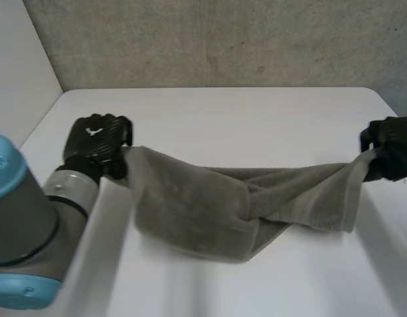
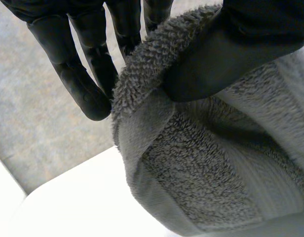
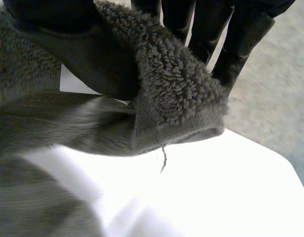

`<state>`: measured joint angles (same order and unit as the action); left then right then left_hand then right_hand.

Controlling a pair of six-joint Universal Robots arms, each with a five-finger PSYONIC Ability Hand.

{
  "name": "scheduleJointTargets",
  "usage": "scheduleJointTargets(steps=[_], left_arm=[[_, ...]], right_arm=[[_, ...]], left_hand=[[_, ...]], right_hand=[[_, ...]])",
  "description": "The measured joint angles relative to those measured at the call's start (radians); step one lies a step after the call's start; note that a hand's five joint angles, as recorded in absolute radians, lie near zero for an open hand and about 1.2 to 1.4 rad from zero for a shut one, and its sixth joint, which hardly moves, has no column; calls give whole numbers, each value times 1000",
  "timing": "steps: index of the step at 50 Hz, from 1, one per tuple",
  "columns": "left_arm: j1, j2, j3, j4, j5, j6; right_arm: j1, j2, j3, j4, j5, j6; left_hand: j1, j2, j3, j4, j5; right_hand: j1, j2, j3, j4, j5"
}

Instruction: Fold the towel.

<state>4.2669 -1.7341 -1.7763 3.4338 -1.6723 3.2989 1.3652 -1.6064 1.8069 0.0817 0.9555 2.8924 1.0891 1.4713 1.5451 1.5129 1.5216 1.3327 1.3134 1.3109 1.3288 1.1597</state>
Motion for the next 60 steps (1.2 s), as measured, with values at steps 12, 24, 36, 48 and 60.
scheduleJointTargets(steps=[12, 24, 36, 48, 60], left_arm=[[111, -111, -29, 124, 116, 10], [154, -292, 113, 187, 107, 14], [170, -248, 150, 168, 99, 15], [175, 83, -118, 152, 118, 15], [126, 219, -394, 156, 260, 62]], right_arm=[[10, 367, -312, 89, 129, 34], [136, 659, -590, 157, 336, 55], [158, 574, -608, 151, 347, 45], [156, 134, -194, 117, 183, -134], [160, -112, 225, 32, 95, -236]], left_hand=[[0, 0, 1, 0, 0], [54, -243, -317, -298, -295], [-787, -1172, -1255, -1209, -1256], [-759, -1134, -1214, -1190, -1181], [-576, -968, -1036, -1003, -1001]], right_hand=[[-101, -74, -69, -93, -100], [-735, -695, -700, -728, -761], [-1098, -1052, -1054, -1063, -1098], [-1093, -1052, -1054, -1063, -1095], [-972, -977, -960, -974, -959]])
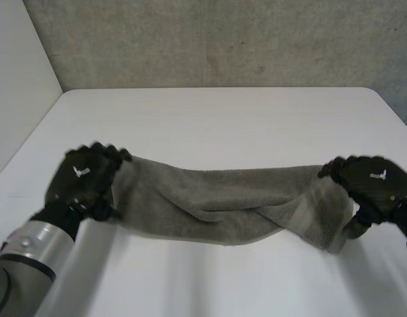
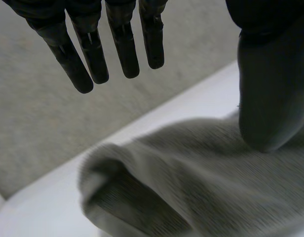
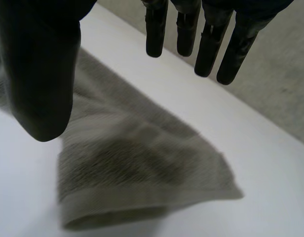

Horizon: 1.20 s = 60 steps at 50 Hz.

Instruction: Fold the towel.

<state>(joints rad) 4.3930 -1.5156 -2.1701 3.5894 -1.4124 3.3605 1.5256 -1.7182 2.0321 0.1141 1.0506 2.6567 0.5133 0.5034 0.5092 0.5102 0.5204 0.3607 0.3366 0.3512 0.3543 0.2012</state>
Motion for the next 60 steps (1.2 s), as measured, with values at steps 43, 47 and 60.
scheduleJointTargets(steps=[43, 47, 60], left_arm=[[-78, -464, 190, 184, -39, 313], [-79, -480, 226, 187, -39, 314], [-78, -424, 583, 180, -137, 294]], right_arm=[[93, 452, -57, -392, 260, -10], [90, 450, -89, -391, 264, -8], [157, 408, -546, -377, 299, 81]], left_hand=[[333, 338, 336, 340, 318], [706, 712, 708, 711, 685], [938, 1002, 1031, 1006, 957]], right_hand=[[947, 955, 907, 936, 921], [965, 973, 935, 980, 953], [967, 973, 948, 980, 953]])
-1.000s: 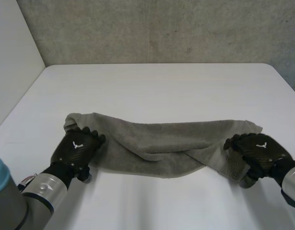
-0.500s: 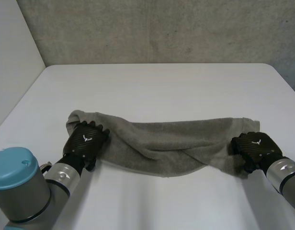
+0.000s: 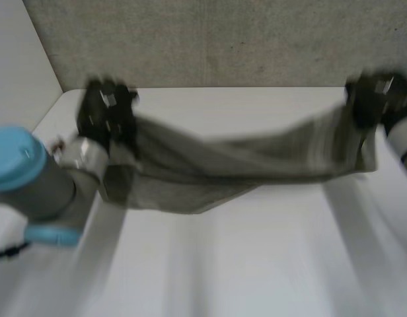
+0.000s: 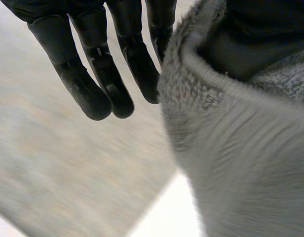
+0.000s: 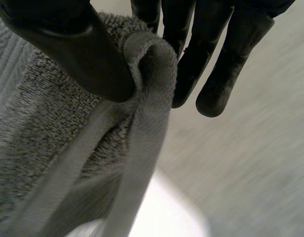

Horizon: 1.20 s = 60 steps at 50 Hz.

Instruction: Fold the towel.

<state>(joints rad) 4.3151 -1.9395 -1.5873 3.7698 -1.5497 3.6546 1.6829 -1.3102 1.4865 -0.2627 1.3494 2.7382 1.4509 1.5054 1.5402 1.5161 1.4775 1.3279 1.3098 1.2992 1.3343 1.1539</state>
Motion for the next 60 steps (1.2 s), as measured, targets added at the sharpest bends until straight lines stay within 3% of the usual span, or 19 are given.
scheduleJointTargets(steps=[7, 12, 19, 28, 33, 38, 44, 50, 56, 60], left_arm=[[-2, 18, 291, -26, -168, -98], [-7, 54, 320, -93, -208, -208], [-23, 130, 97, -196, -144, -285], [-23, 257, -261, -200, -22, -279], [-7, 378, -358, -196, 6, -280], [14, 479, -377, -196, 11, -285], [25, 466, -352, -184, 10, -287], [17, 272, -307, -144, 4, -281], [8, 25, -231, -116, -1, -278], [11, -61, -184, -113, -4, -277]], right_arm=[[13, 35, -360, 51, 102, 231], [15, 87, -436, 227, 65, 274], [18, 121, -251, 419, -84, 193], [-7, 47, -9, 507, -151, -15], [-48, -21, -5, 632, -195, -83], [-76, -48, -81, 740, -283, -53], [-80, 53, -200, 781, -343, 31], [-40, 296, -345, 779, -249, 49], [13, 543, -532, 772, -67, 37], [32, 618, -615, 752, 8, 46]], left_hand=[[0, 4, 1, 0, 0], [2, 5, 2, 0, 2], [4, 5, 3, 0, 2], [6, 5, 4, 0, 2], [6, 5, 4, 0, 2], [6, 5, 5, 0, 2], [6, 5, 5, 0, 7], [6, 5, 6, 0, 7], [6, 6, 6, 0, 7], [6, 6, 6, 0, 7]], right_hand=[[0, 0, 19, 0, 0], [0, 0, 19, 0, 6], [0, 0, 30, 5, 6], [0, 0, 30, 5, 6], [0, 0, 30, 5, 6], [0, 0, 35, 8, 6], [0, 5, 38, 8, 6], [-31, -14, 1, -30, -27], [-620, -602, -589, -617, -626], [-1002, -991, -975, -1014, -1029]])
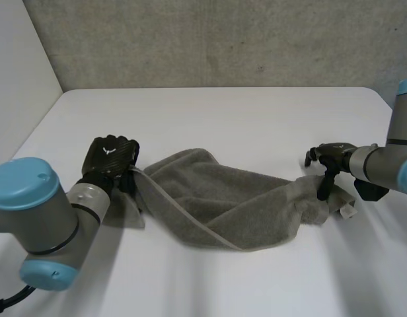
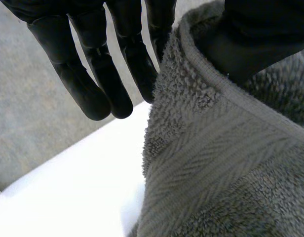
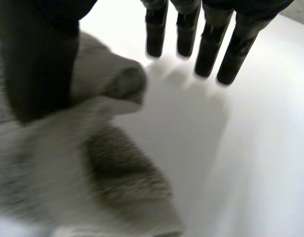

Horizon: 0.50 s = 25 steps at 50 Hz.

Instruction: Fold the towel.

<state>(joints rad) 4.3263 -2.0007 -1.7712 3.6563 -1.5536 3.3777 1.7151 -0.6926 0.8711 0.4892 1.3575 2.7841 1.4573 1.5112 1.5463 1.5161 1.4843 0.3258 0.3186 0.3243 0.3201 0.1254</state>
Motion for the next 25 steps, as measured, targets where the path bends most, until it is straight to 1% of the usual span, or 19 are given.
scheduleJointTargets(steps=[2, 5, 11, 13, 16, 17, 19, 21, 25], left_arm=[[7, -28, 22, 0, -1, 0], [23, -42, 40, -1, -1, -2], [73, -31, 44, 4, -1, -11], [84, -26, 41, 9, -1, -12], [104, -20, 35, 30, -2, -14], [106, -19, 34, 35, -2, -14], [112, -20, 31, 48, -3, -14], [115, -21, 28, 56, -4, -14], [117, -21, 22, 64, -4, -14]], right_arm=[[9, 14, -24, -18, 27, 10], [22, -7, -23, -46, 46, 28], [40, -177, 131, -139, 49, 46], [42, -237, 204, -179, 45, 45], [45, -404, 416, -288, 32, 39], [45, -429, 449, -306, 29, 38], [45, -537, 589, -382, 8, 36], [45, -614, 694, -443, -19, 35], [44, -707, 840, -532, -71, 32]], left_hand=[[0, 0, 0, 0, 0], [0, 0, 0, 0, 0], [0, 0, 0, 0, 0], [0, 0, 0, 0, 0], [0, 3, 0, 0, 0], [0, 3, 0, 0, 0], [0, 3, 0, 0, 0], [0, 3, 0, 0, 0], [0, 3, 0, 0, 0]], right_hand=[[-66, -61, -70, -57, -66], [-77, -63, -73, -58, -66], [-86, -63, -73, -58, -66], [-87, -63, -73, -58, -66], [-90, -63, -73, -58, -66], [-90, -63, -73, -58, -66], [-72, -58, -69, -55, -49], [-11, -7, -15, -7, 22], [53, 43, 53, 60, 98]])
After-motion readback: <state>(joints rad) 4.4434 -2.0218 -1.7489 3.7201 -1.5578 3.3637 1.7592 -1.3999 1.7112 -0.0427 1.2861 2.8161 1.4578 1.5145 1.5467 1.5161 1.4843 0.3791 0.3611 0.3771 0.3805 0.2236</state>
